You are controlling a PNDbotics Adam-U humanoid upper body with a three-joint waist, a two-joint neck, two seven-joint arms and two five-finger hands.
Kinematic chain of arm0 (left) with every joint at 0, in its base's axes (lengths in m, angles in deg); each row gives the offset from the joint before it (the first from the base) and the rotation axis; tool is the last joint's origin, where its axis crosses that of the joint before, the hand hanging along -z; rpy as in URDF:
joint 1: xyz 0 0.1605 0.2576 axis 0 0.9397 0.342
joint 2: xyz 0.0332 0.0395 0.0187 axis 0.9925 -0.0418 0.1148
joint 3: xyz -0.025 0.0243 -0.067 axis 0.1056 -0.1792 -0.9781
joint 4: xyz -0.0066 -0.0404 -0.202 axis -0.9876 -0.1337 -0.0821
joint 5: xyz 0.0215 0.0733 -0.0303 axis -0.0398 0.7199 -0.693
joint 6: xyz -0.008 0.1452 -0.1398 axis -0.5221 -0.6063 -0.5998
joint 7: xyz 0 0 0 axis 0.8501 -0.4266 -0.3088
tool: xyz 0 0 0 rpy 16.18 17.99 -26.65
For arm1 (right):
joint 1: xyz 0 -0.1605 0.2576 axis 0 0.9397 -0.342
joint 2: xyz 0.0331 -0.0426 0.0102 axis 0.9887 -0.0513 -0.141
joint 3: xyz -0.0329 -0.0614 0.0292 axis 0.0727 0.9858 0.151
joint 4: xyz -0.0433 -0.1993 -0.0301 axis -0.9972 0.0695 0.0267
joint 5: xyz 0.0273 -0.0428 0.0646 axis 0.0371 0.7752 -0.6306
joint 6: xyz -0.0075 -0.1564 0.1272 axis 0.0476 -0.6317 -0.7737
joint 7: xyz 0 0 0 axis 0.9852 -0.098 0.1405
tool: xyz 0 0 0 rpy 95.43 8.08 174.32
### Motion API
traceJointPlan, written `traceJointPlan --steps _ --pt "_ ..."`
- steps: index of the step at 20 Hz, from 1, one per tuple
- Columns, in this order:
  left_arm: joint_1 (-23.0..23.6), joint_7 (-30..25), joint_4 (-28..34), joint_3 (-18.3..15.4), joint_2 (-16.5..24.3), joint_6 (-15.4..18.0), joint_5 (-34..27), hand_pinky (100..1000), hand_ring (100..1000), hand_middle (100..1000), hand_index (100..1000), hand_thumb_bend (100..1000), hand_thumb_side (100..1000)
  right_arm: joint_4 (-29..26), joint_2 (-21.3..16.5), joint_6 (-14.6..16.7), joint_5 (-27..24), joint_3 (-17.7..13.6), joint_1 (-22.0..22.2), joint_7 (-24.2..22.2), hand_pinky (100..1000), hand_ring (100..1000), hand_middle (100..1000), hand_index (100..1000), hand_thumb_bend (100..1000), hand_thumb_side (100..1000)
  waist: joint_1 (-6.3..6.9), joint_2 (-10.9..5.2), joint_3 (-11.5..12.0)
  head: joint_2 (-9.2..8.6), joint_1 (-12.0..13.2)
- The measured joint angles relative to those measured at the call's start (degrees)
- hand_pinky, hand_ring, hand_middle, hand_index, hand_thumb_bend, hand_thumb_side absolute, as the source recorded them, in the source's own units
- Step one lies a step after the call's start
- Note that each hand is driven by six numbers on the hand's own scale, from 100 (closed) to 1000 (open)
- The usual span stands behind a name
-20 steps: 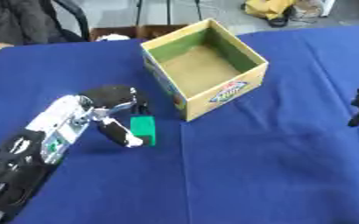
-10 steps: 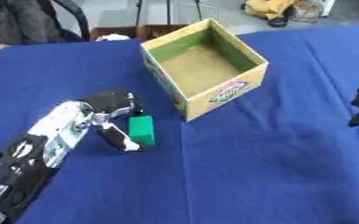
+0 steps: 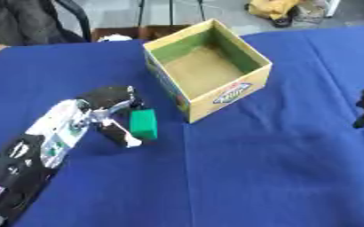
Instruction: Pick up objects on the table and place them in the box.
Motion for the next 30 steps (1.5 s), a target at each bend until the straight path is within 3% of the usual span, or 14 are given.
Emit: traceJointPlan --steps 4,7,13,20,22,23,26,30 --pt "-4.25 1.76 1.55 -2.09 1.06 -1.82 -0.44 461 342 277 437 410 332 0.0 0.0 -0.02 0.0 0.01 0.03 -0.04 481 432 577 751 387 613 0.03 -0.13 -0.57 0.0 0.07" --pt "-8.8 3.13 -0.39 -2.86 1.0 -2.62 -0.41 487 367 312 464 480 373 0.01 0.0 0.0 0.0 0.2 0.04 -0.33 481 432 577 751 389 613 0.13 -0.24 -1.31 -0.01 0.53" --pt "-17.42 5.26 -13.78 -4.02 -2.85 -0.65 4.06 508 385 332 486 499 400 0.04 -0.04 0.04 0.0 0.79 -0.27 -1.01 481 431 577 751 391 612 0.78 -0.16 -3.48 -0.07 1.72" --pt "-21.76 9.55 -29.11 -7.47 -9.17 2.27 11.36 518 397 349 509 507 419 0.05 -0.08 0.15 0.0 2.0 -1.55 -2.3 480 430 577 750 393 610 1.98 1.12 -7.64 -0.63 3.98" --pt "-22.27 11.2 -31.36 -8.15 -10.19 2.68 12.52 535 413 371 543 553 443 0.06 -0.08 0.12 0.0 2.17 -1.82 -2.58 480 430 576 750 393 609 2.05 1.34 -8.44 -0.74 4.43" --pt "-22.52 11.92 -32.07 -8.26 -10.59 2.9 13.06 556 437 403 588 643 498 0.06 -0.09 0.14 0.0 2.23 -1.82 -2.66 480 430 576 750 393 609 2.16 1.43 -8.69 -0.84 4.58" --pt "-22.71 13.23 -32.84 -8.33 -11.12 3.63 14.49 597 494 485 706 801 608 0.07 -0.09 0.21 0.0 2.4 -1.82 -2.76 481 431 576 750 392 609 2.27 1.45 -8.86 -0.89 4.7" --pt "-22.69 13.65 -32.88 -8.34 -11.12 4.29 15.32 621 527 519 712 833 634 0.12 -0.09 0.17 0.0 2.44 -1.82 -2.81 481 431 576 750 391 610 2.28 1.37 -8.69 -0.9 4.73"
